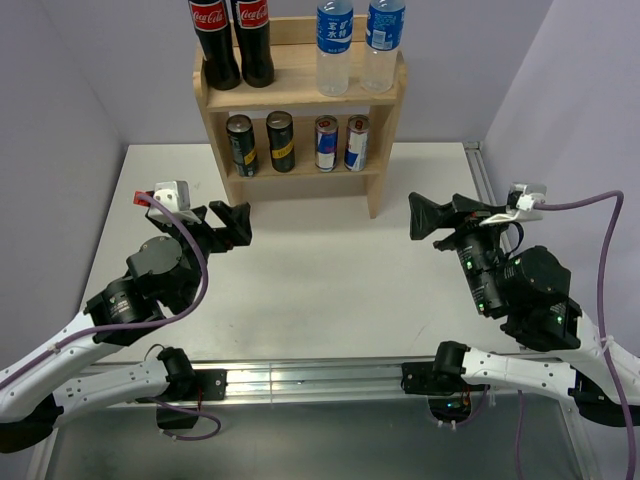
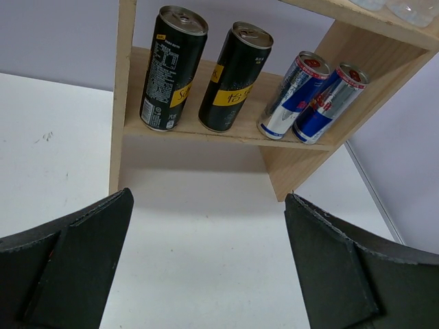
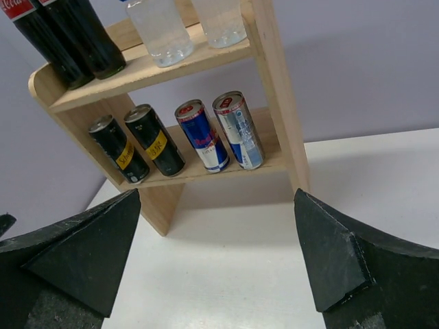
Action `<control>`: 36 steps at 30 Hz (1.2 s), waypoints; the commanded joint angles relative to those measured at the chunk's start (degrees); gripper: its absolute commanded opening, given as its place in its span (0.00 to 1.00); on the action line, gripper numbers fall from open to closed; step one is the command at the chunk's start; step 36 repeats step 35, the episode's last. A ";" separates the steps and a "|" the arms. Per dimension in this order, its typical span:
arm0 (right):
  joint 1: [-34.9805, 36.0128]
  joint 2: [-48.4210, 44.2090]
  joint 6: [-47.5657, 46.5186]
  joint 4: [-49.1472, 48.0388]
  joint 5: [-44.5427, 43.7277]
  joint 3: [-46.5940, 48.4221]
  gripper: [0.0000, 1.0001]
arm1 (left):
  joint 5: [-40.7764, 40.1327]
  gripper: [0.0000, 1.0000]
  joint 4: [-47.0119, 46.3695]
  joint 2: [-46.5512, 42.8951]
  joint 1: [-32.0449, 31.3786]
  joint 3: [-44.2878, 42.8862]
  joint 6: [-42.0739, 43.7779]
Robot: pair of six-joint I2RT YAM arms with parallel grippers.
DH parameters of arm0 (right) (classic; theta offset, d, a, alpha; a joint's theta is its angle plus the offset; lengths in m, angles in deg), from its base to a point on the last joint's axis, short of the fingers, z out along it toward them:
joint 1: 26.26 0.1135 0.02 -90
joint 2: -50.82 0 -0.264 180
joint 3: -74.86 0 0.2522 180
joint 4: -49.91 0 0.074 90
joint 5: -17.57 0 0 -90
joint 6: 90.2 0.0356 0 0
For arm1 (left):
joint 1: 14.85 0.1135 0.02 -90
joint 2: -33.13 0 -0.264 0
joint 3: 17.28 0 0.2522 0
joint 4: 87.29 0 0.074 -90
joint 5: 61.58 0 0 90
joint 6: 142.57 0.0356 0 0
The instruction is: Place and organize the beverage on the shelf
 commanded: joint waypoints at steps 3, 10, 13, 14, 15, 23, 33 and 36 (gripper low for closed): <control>0.02 -1.16 -0.90 1.64 0.52 1.50 1.00 | -0.23 0.99 -0.60 -0.24 -0.28 -1.16 1.47; 0.02 -1.60 -0.10 2.61 0.96 1.32 1.00 | 0.03 0.99 -0.86 -0.50 -0.28 -0.90 1.56; -0.06 -1.77 0.07 3.05 1.14 1.50 1.00 | -0.05 0.99 -0.69 -0.15 -0.28 -0.90 1.38; -0.06 -1.77 0.16 3.05 1.22 1.50 1.00 | 0.03 0.99 -0.69 -0.15 -0.28 -0.99 1.38; -0.06 -1.77 0.25 3.14 1.31 1.58 1.00 | 0.03 0.99 -0.60 -0.07 -0.28 -0.99 1.38; -0.06 -1.42 0.78 3.49 2.19 1.85 1.00 | 0.03 0.99 -0.60 -0.59 -0.28 -0.72 1.38; 0.02 -0.90 0.86 3.75 1.14 2.37 1.00 | -0.05 0.99 -0.69 -0.68 -0.28 -0.64 1.47; 0.02 -0.72 0.17 3.67 1.92 1.94 1.00 | 0.03 0.99 -0.78 -0.59 -0.28 -0.55 1.56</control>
